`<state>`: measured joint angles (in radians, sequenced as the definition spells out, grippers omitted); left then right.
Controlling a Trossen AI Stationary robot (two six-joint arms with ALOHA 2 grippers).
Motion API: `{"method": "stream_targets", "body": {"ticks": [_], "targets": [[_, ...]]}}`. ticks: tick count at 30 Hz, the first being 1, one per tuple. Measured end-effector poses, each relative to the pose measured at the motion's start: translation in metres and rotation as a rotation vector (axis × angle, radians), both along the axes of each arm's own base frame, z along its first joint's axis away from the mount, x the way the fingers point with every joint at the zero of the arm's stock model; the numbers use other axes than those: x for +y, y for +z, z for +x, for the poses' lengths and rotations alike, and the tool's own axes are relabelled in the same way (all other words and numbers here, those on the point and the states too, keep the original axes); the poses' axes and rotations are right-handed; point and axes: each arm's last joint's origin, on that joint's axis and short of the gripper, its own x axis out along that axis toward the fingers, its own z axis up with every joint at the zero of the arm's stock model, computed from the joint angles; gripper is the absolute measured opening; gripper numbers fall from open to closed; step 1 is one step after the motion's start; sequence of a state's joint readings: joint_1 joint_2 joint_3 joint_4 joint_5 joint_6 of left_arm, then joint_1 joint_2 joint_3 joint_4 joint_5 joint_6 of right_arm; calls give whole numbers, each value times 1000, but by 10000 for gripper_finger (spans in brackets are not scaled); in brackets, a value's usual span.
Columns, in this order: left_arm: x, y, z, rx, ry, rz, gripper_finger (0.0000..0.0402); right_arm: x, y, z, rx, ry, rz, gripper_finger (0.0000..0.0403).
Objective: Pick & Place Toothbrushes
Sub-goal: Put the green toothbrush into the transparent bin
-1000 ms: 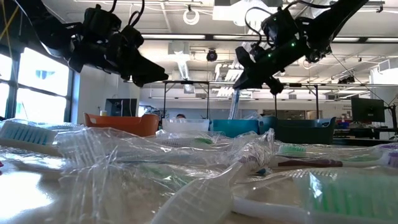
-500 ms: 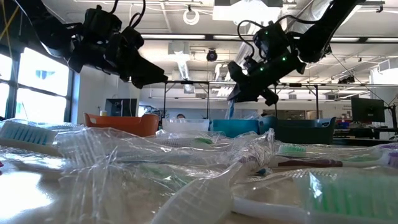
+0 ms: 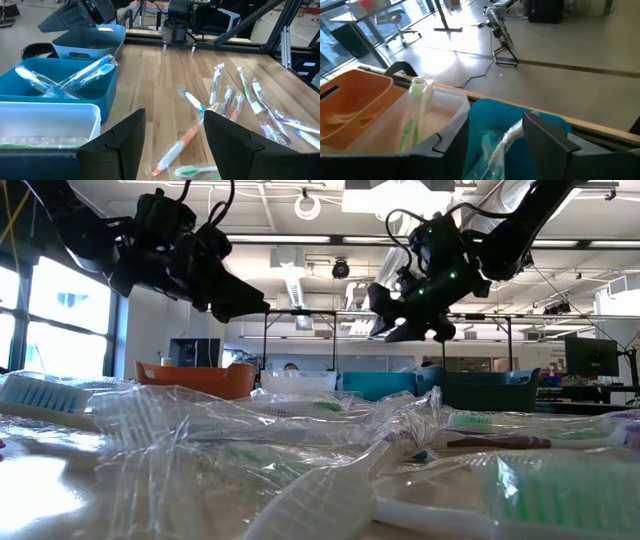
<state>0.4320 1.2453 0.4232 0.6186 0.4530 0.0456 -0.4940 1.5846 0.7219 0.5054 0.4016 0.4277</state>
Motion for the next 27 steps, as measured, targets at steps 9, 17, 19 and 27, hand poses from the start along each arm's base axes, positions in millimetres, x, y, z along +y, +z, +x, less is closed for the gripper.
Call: {"method": "stream_targets", "body": {"ticks": [9, 17, 19, 27], "targets": [[0, 0, 0, 1, 3, 1, 199, 8, 22, -2, -88, 204, 14, 172], [0, 0, 0, 1, 7, -25, 199, 26, 41, -2, -211, 694, 104, 149], [0, 0, 0, 1, 9, -34, 199, 30, 41, -1, -216, 768, 122, 144], [0, 0, 0, 2, 12, -57, 199, 36, 41, 2, -194, 813, 87, 112]]}}
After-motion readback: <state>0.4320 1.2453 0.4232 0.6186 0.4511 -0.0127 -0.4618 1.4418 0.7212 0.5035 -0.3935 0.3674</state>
